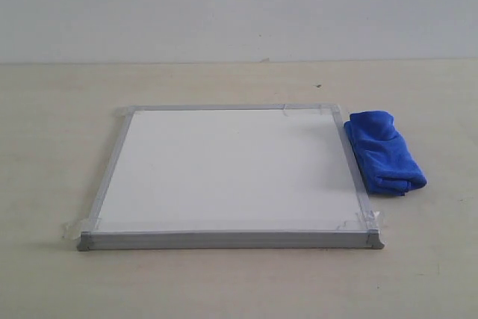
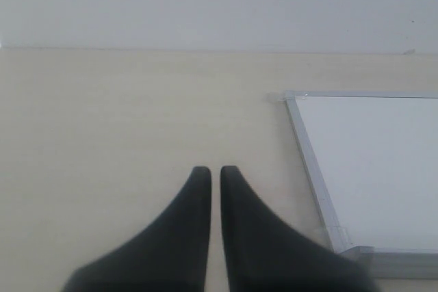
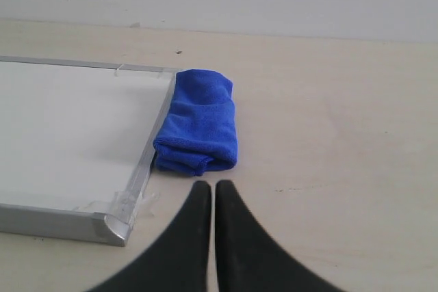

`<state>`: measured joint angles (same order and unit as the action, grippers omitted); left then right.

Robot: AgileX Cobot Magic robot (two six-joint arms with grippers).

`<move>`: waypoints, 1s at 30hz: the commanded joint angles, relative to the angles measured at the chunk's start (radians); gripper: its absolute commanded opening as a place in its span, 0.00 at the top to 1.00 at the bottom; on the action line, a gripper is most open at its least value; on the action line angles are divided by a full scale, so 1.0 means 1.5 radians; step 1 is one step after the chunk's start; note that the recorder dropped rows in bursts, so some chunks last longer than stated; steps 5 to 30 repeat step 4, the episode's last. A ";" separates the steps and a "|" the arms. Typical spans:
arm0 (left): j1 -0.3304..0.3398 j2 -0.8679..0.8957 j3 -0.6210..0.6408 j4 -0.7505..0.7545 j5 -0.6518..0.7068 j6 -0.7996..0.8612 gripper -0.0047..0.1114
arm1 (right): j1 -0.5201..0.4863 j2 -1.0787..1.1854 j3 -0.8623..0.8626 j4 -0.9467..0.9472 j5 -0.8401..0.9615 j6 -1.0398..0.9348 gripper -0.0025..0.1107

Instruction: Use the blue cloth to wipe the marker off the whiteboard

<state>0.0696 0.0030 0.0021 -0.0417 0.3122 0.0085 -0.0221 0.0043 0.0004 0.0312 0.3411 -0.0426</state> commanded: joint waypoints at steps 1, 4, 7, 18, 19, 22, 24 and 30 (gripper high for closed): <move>0.001 -0.002 -0.001 0.001 -0.007 -0.001 0.92 | -0.004 -0.003 0.000 0.000 -0.002 0.000 0.98; 0.001 -0.002 -0.001 0.001 -0.005 -0.001 0.92 | -0.004 -0.003 0.000 0.000 -0.002 0.000 0.98; 0.001 -0.002 -0.001 0.001 -0.005 -0.001 0.92 | -0.004 -0.003 0.000 0.000 -0.002 0.000 0.98; 0.001 -0.002 -0.001 0.001 -0.005 -0.001 0.92 | -0.004 -0.003 0.000 0.000 -0.002 0.000 0.98; 0.001 -0.002 -0.001 0.001 -0.005 -0.001 0.92 | -0.004 -0.003 0.000 0.000 -0.002 0.000 0.98; 0.001 -0.002 -0.001 0.001 -0.005 -0.001 0.92 | -0.004 -0.003 0.000 0.000 -0.002 0.000 0.98; 0.001 -0.002 -0.001 0.001 -0.005 -0.001 0.92 | -0.004 -0.003 0.000 0.000 -0.002 0.000 0.98; 0.001 -0.002 -0.001 0.001 -0.005 -0.001 0.92 | -0.004 -0.003 0.000 0.000 -0.002 0.000 0.98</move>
